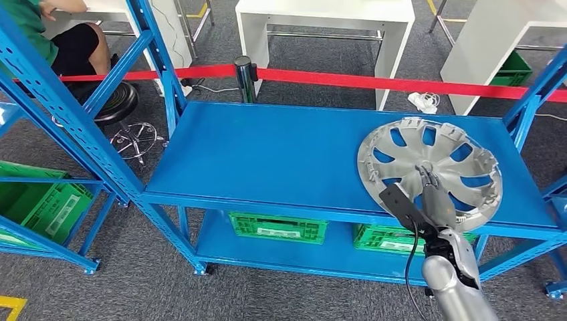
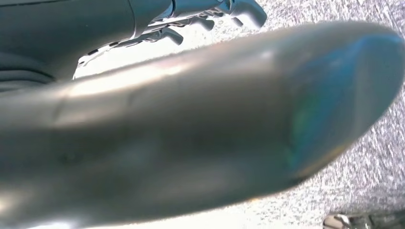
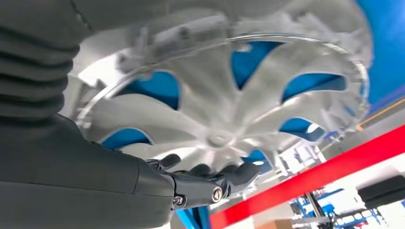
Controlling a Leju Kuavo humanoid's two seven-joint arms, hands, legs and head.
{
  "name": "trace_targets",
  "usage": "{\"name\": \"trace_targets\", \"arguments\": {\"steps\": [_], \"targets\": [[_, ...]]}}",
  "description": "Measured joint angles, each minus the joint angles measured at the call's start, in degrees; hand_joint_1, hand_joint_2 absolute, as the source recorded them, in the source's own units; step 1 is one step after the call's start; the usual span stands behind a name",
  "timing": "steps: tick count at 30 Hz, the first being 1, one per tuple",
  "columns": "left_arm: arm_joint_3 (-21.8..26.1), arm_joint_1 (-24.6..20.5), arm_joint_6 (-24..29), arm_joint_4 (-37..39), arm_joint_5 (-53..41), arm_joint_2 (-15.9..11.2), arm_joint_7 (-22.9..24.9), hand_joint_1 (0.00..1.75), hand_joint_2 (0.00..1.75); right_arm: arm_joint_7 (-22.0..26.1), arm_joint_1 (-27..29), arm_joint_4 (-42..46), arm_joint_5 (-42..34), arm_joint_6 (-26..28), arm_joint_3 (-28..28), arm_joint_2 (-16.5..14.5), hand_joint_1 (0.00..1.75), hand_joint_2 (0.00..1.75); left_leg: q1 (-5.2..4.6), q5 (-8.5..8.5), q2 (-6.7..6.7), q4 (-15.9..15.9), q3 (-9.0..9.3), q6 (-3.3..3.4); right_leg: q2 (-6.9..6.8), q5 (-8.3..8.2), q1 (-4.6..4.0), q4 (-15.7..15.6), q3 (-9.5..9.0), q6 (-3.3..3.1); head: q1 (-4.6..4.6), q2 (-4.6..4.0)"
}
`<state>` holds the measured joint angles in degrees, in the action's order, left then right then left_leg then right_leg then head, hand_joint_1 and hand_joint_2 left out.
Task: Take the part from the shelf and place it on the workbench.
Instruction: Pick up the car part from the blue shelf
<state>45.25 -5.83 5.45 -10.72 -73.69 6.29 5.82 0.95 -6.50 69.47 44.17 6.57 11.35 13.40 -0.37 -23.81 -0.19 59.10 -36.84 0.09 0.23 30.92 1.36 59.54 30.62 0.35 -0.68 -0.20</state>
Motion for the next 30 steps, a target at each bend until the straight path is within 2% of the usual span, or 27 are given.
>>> {"name": "trace_targets", "arguments": {"steps": [3,4,6,10,13,15,19,30], "targets": [[0.0,0.0,0.0,0.0,-0.3,-0.1,0.0,0.0,0.0,-0.2,0.6,0.1,-0.2,0.0,0.0,0.0,0.0,1.75,-0.05,0.51,-0.04,-0.4,-0.02,1.72,-0.01,-0.47,-0.14,-0.1,0.19,-0.5,-0.05,0.0],[0.0,0.0,0.0,0.0,-0.3,-0.1,0.0,0.0,0.0,-0.4,0.9,0.1,-0.2,0.0,0.0,0.0,0.0,1.75,-0.05,0.76,-0.05,-0.6,-0.02,1.88,-0.02,-0.59,-0.21,-0.1,0.25,-0.67,-0.06,0.0],[0.0,0.0,0.0,0.0,-0.4,-0.1,0.0,0.0,0.0,-0.9,1.5,0.4,-0.2,0.0,0.0,0.0,0.0,1.75,-0.03,1.33,-0.07,-0.8,-0.03,1.69,-0.02,-0.77,-0.29,-0.1,0.41,-0.92,-0.06,0.0],[0.0,0.0,0.0,0.0,-0.4,-0.1,-0.1,0.0,0.0,-1.3,2.2,0.7,-0.2,-0.1,0.0,0.0,0.0,1.75,0.02,1.76,-0.06,-1.1,-0.06,0.88,0.0,-0.9,-0.37,0.0,0.64,-1.12,-0.07,0.0],[0.0,0.0,0.0,0.0,-0.4,-0.1,-0.1,0.0,0.0,-1.3,2.3,0.7,-0.2,-0.1,0.0,0.0,0.0,1.75,0.11,1.79,-0.06,-1.2,-0.07,-0.31,0.0,-0.9,-0.39,0.0,0.74,-1.12,-0.06,0.0],[0.0,0.0,0.0,0.0,-0.4,-0.1,-0.1,0.0,0.0,-1.3,2.4,0.7,-0.2,-0.1,0.0,0.0,0.0,1.75,0.15,1.75,-0.06,-1.3,-0.11,-0.82,-0.01,-0.89,-0.38,0.0,0.78,-1.11,-0.05,0.0],[0.0,-0.1,0.0,0.0,-0.4,-0.1,-0.1,0.0,0.0,-1.3,2.4,0.7,-0.2,-0.1,0.0,0.0,0.0,1.75,0.14,1.65,-0.06,-1.2,-0.22,-1.08,-0.01,-0.89,-0.34,0.0,0.85,-1.03,-0.04,0.0],[0.0,-0.1,0.0,0.0,-0.4,-0.1,-0.1,0.0,0.0,-1.3,2.4,0.7,-0.2,-0.1,0.0,0.0,0.0,1.75,0.13,1.66,-0.06,-0.9,-0.59,-1.04,-0.01,-1.17,-0.33,-0.1,1.0,-0.48,-0.02,0.0]]}}
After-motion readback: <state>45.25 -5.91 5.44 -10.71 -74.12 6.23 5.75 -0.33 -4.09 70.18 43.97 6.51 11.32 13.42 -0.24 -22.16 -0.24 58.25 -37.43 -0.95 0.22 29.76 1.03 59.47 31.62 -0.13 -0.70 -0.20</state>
